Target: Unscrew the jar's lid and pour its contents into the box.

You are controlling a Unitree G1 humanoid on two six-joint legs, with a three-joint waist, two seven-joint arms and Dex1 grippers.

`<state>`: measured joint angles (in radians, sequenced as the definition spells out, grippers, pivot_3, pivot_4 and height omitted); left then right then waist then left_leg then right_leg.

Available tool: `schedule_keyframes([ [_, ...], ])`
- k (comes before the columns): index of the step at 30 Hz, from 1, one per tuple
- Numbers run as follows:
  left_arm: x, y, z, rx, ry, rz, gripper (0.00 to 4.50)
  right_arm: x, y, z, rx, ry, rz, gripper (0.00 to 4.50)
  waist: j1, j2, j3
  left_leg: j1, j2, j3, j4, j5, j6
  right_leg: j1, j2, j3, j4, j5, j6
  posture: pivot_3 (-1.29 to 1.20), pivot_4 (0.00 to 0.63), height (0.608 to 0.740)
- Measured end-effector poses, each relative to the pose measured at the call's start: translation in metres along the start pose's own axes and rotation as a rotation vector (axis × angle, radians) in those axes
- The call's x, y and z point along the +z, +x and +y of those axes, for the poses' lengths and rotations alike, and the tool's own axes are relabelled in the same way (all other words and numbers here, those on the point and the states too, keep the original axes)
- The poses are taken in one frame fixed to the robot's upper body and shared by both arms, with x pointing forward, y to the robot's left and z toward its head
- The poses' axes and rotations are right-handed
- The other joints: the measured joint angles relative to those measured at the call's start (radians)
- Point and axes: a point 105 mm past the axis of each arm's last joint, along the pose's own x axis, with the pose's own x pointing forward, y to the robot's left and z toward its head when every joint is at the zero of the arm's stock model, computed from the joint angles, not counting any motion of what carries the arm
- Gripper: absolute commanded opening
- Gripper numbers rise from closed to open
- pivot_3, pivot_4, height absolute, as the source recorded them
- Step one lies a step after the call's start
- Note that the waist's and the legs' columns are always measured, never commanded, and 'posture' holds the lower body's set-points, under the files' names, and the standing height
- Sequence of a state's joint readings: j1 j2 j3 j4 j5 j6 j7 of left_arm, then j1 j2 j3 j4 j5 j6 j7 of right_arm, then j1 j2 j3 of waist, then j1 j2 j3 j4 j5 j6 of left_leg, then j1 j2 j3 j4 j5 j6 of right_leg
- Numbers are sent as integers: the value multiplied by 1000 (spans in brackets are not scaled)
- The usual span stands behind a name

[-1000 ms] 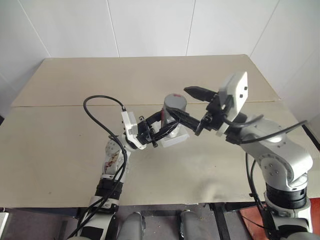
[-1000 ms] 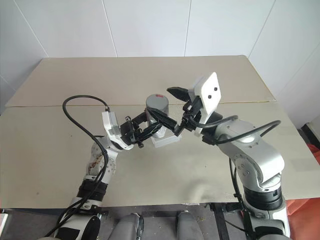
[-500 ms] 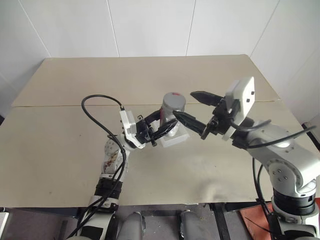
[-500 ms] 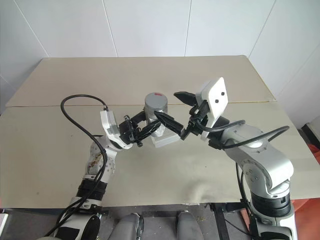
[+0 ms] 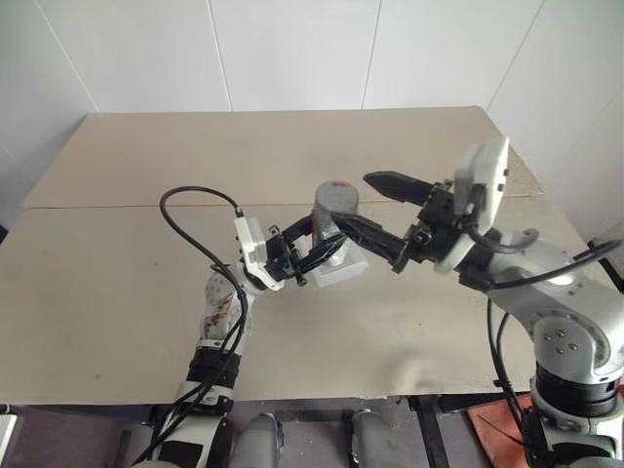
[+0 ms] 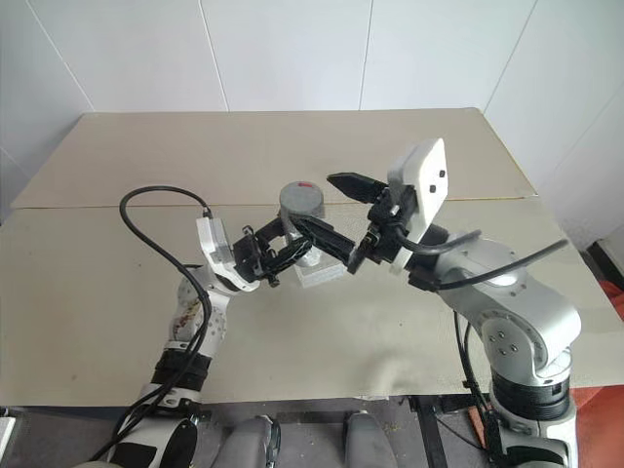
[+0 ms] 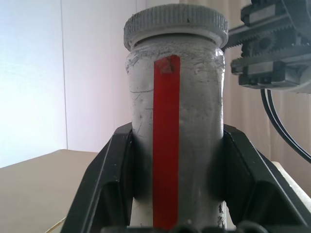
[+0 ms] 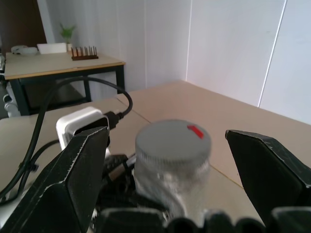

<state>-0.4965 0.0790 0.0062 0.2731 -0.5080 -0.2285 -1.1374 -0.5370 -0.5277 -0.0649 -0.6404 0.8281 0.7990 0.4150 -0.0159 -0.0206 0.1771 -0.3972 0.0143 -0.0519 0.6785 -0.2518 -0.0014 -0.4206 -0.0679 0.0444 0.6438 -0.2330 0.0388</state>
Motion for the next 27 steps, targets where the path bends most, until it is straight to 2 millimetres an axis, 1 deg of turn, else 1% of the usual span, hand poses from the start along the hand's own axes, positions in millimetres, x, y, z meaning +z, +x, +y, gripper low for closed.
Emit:
schedule_keyframes([
  [4,0,2,-2,-6,2,-5,2111,-9,5,-2,-15,13,29,4480,1,0,0,0,0,0,0,0,0,0,0,0,0,0,0,0,150,740],
  [9,-1,2,-2,-8,3,-6,2111,-9,11,-4,-15,10,27,4480,0,0,0,0,0,0,0,0,0,0,0,0,0,0,0,0,150,740],
  [15,-1,1,-3,-6,1,-3,2111,-10,13,-7,-35,11,25,4480,0,0,0,0,0,0,0,0,0,0,0,0,0,0,0,0,150,740],
  [18,-2,1,-3,-6,0,-2,2111,-10,13,-8,-41,12,22,3902,1,0,0,0,0,0,0,0,0,0,0,0,0,0,0,0,150,740],
  [21,-1,1,-2,0,0,-3,2111,-10,13,-6,-31,16,21,2899,0,0,0,0,0,0,0,0,0,0,0,0,0,0,0,0,150,740],
  [22,-2,1,-2,-1,0,-3,2111,-10,13,-6,-26,16,21,2780,0,0,0,0,0,0,0,0,0,0,0,0,0,0,0,0,150,740],
  [27,-2,1,-3,-8,-1,0,2111,-10,13,-4,-5,11,24,2780,0,0,0,0,0,0,0,0,0,0,0,0,0,0,0,0,150,740],
])
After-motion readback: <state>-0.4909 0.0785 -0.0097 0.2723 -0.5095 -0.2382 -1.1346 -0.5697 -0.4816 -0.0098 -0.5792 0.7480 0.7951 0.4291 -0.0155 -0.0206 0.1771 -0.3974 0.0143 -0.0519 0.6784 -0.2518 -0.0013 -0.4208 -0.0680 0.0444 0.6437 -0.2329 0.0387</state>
